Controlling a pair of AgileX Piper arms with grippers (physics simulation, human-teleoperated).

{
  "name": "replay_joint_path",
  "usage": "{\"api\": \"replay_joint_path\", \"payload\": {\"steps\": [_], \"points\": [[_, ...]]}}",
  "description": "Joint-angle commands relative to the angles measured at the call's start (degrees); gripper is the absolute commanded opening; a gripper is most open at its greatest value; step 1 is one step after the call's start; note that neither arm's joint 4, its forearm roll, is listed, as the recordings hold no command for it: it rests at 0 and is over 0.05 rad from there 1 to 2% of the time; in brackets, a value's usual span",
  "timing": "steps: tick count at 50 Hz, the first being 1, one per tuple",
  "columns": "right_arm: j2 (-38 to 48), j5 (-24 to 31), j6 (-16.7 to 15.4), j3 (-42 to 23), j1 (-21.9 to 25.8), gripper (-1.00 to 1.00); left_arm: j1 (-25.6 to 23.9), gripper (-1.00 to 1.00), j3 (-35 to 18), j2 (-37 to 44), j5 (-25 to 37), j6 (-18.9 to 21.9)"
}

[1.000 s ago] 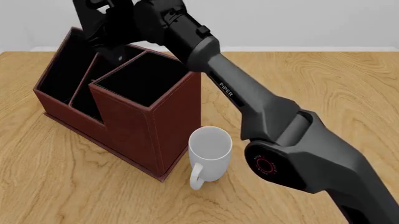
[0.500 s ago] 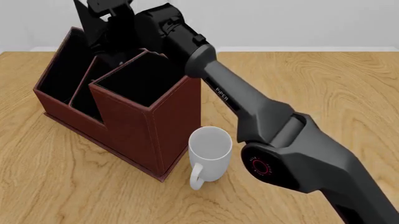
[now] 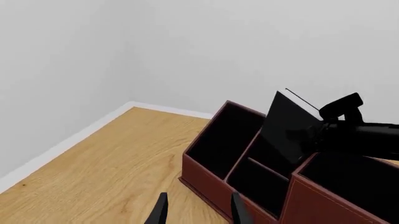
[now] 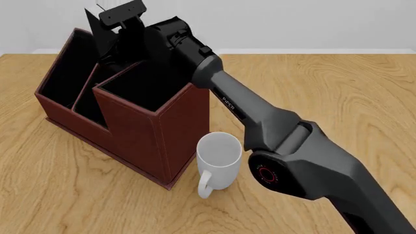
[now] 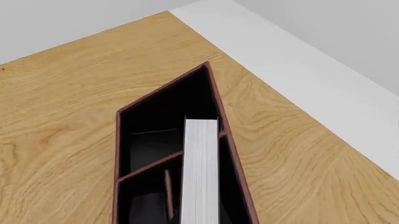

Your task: Pick up the book and place it in the front compartment of the caddy.

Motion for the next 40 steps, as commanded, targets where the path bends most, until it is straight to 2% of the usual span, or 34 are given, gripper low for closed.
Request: {"api": "replay_joint_path", "payload": {"steps": [1,40], "points": [[0.27,-0.57,1.05,-0.64,-0.53,-1.0,-0.01,1.0,0.31,1.1,-1.06,0.08],[2.93,-1.2,-0.07,-0.65,-1.99,-1.0,-0.06,1.0,2.49,3.08,-4.13,0.02]]}}
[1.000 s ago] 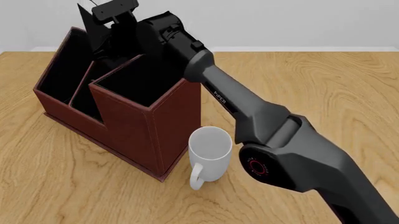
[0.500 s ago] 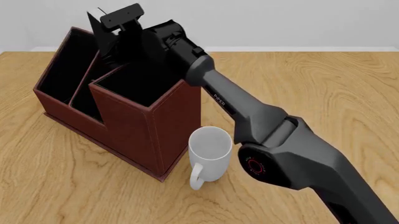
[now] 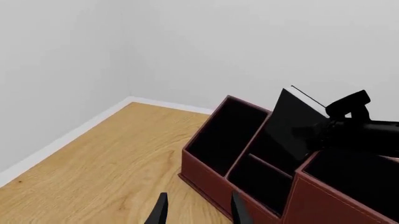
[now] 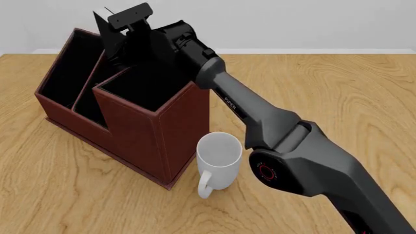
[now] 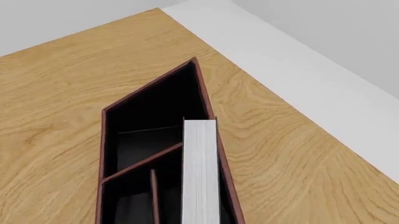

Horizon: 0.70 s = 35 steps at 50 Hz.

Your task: Pick up the book and place it in the front compartment of the caddy.

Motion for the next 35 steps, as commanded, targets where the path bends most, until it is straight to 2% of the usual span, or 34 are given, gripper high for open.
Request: {"api": "replay_joint_path", "payload": {"steps": [1,5,6,35], "points": [[1.64,-0.22,0.96,-0.34,-0.52,-1.0,0.04,1.0,0.33,0.33,-0.47,0.1],[1.75,-0.01,1.11,-0.34,-0.64,-1.0,0.1,1.0,0.12,0.19,-0.18,0.11],[1.73,0.03,1.19,-0.34,-0.78,1.0,0.16,1.0,0.09,0.12,-0.12,0.09],[0.88,0.74,1.37,-0.34,-1.31,1.0,-0.11,1.0,-1.1,-0.86,1.89,0.39]]}}
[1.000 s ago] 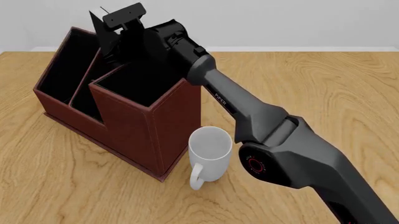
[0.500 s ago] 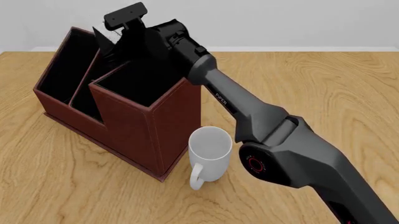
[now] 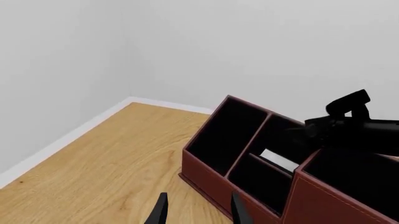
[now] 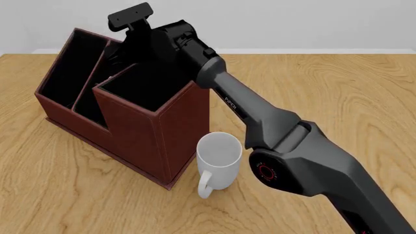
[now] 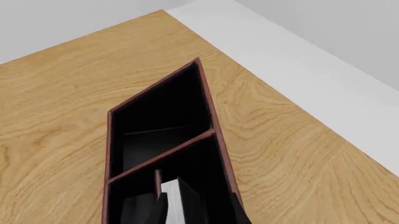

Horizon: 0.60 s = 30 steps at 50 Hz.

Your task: Pick up the book and place it in the front compartment of the caddy.

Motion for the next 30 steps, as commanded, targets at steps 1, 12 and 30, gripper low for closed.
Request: {"api": "replay_joint_path", "payload": {"steps": [1,12,30], "points": [[0.61,0.14,1.44,0.44,-1.27,1.0,-0.15,1.0,-0.79,-0.59,1.2,0.15],[-1.88,1.82,2.47,0.45,-1.41,1.0,-0.76,1.0,-2.04,-1.38,2.69,-0.11],[-67.9,-55.19,-14.46,102.56,0.06,1.0,-10.48,1.0,4.28,32.64,-27.78,-7.46]]}}
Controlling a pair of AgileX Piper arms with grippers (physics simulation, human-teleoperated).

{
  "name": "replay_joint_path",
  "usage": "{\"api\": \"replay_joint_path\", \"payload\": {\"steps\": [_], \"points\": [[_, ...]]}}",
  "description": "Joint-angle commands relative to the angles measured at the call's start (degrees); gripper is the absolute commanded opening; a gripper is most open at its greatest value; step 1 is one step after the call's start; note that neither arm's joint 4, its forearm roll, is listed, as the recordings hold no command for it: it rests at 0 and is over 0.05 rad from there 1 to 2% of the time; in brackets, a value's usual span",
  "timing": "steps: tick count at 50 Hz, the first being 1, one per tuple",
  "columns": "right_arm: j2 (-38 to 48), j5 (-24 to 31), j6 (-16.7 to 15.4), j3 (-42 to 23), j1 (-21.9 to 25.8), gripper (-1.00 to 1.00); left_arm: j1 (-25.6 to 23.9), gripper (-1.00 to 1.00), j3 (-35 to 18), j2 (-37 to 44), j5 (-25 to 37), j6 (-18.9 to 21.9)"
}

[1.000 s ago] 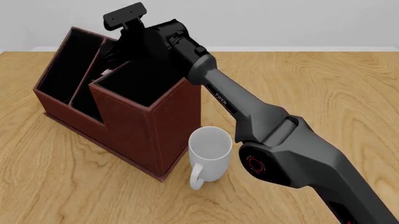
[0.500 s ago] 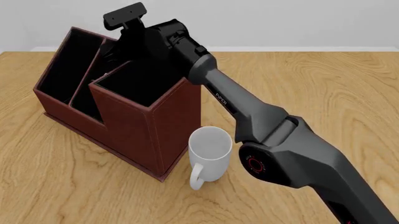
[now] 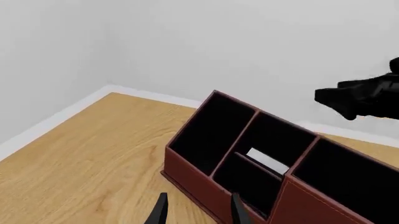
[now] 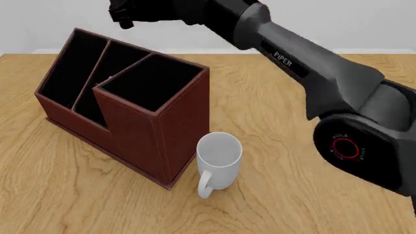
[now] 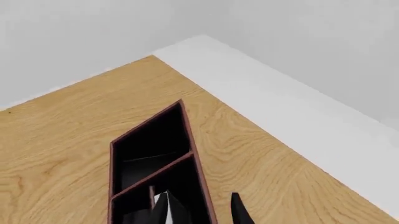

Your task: Pick up the book and place it in the front compartment of the caddy.

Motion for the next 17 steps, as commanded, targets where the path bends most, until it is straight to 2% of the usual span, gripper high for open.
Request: {"api": "replay_joint_path", "payload": {"steps": [1,2,4,5,6,7,8,9,10,12,15,17], "points": [[-50.29,-50.8,-21.37,85.46,1.06,1.0,-7.04,1.0,3.22,29.41,-23.87,-3.3],[-55.21,-63.3,-29.45,98.55,-1.13,1.0,-8.71,1.0,2.39,36.08,-27.84,-3.0],[-57.22,-77.22,-36.41,109.72,-3.66,1.0,-10.46,1.0,1.47,40.32,-30.53,-3.83],[-58.03,-79.53,-35.01,113.68,-8.69,1.0,-11.07,1.0,-0.41,45.14,-31.17,-4.73],[-60.47,-72.32,-26.78,111.85,-14.03,1.0,-12.54,1.0,-0.74,43.78,-30.51,-4.62],[-61.6,-69.98,-22.98,111.36,-17.52,1.0,-12.35,1.0,-1.33,44.17,-30.23,-4.15],[-62.09,-70.29,-22.29,111.62,-19.57,1.0,-12.26,1.0,-1.61,44.52,-30.18,-4.01],[-63.2,-72.46,-21.2,113.44,-26.64,1.0,-12.38,1.0,-2.17,44.38,-30.07,-3.14],[-62.52,-71.18,-17.43,112.94,-32.42,1.0,-11.88,1.0,-3.06,45.96,-30.37,-2.09],[-59.07,-68.01,-11.99,111.07,-37.18,1.0,-12.16,1.0,-3.75,47.15,-31.05,-2.58],[-62.07,-69.59,-13.53,113.94,-38.6,1.0,-11.79,1.0,-4.35,48.03,-31.5,-2.64],[-64.43,-66.66,-11.36,113.7,-38.94,1.0,-11.05,1.0,-4.87,48.04,-31.19,-2.33]]}}
